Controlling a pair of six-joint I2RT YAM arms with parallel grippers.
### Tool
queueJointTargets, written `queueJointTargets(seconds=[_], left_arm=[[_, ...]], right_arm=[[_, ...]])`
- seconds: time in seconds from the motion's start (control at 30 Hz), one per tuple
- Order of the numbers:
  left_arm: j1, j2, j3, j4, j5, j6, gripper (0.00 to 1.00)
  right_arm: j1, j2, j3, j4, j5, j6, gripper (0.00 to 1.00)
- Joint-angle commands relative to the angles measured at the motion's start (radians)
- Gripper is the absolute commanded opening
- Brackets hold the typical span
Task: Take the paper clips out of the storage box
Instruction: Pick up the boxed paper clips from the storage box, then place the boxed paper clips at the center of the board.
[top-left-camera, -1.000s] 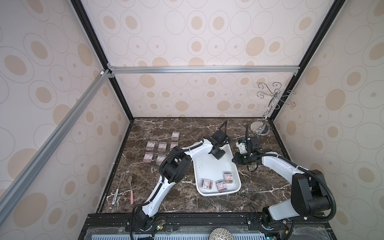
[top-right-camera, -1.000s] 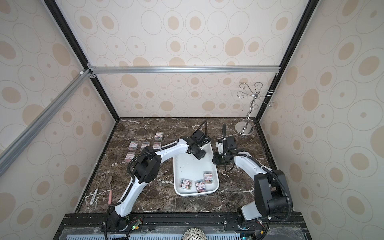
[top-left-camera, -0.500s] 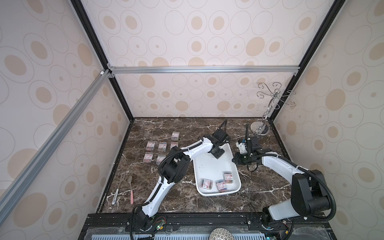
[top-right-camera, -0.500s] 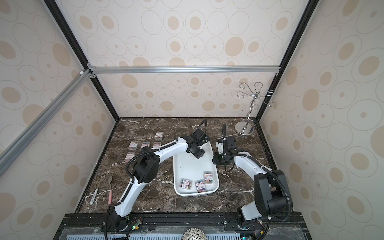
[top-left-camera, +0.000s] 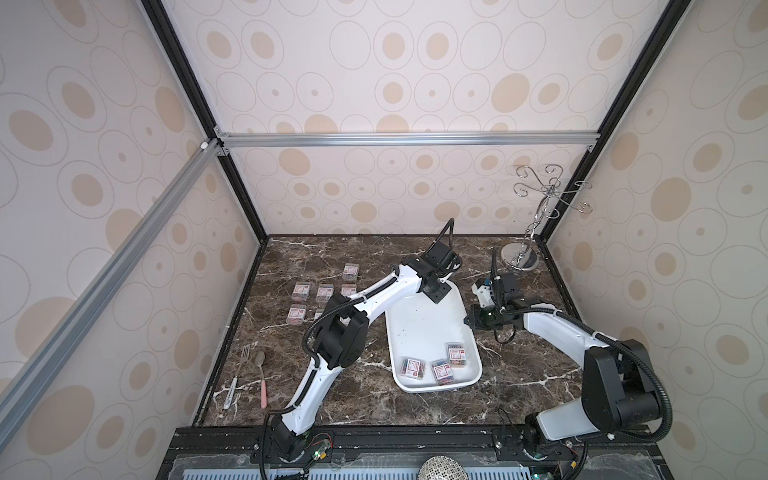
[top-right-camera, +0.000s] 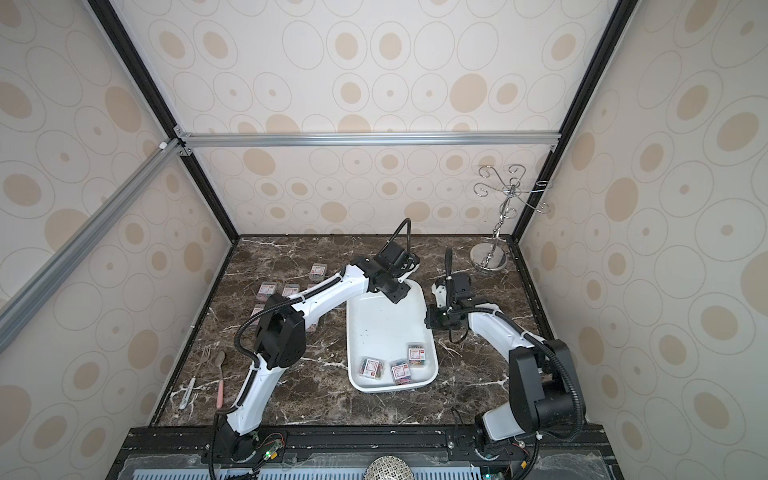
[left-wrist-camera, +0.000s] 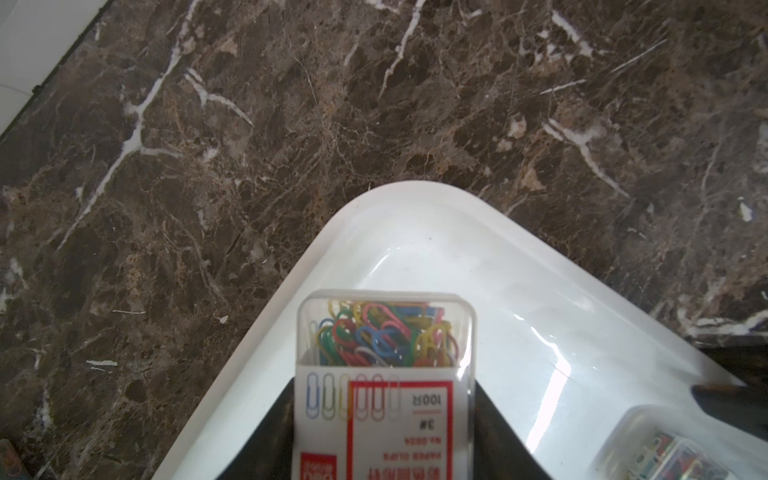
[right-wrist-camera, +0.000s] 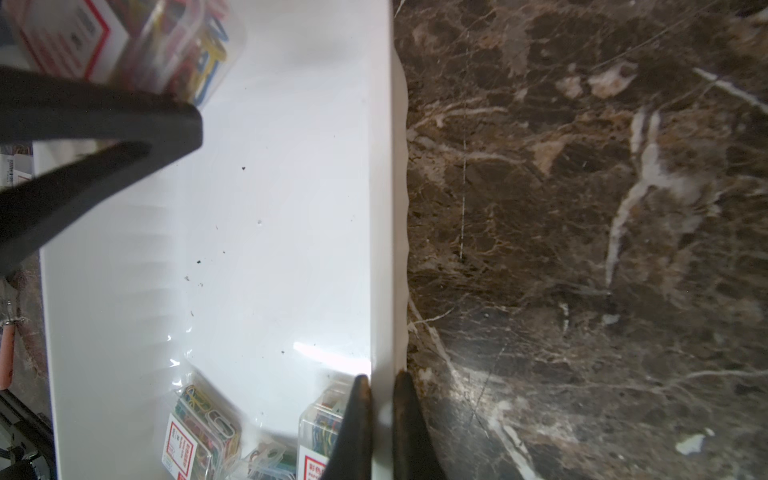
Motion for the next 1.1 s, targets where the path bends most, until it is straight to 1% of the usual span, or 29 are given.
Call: queueJointTargets(seconds=[0.0, 0.53, 1.07], left_arm=[[0.028, -0.039, 0.048, -0.032, -0.003, 0.001, 0.52], [0.134, -0.089, 0.023, -0.034, -0.007, -0.024, 0.49], [0.311, -0.150, -0.115, 0.044, -0.030, -0.032, 0.50]], right_arm=[[0.007, 0.004, -0.016, -0.047, 0.018, -0.027, 0.07], [0.007, 0.027, 0.001, -0.049, 0.018, -0.034, 0.08], [0.007, 0.031, 0.004, -0.053, 0.015, -0.032, 0.07]])
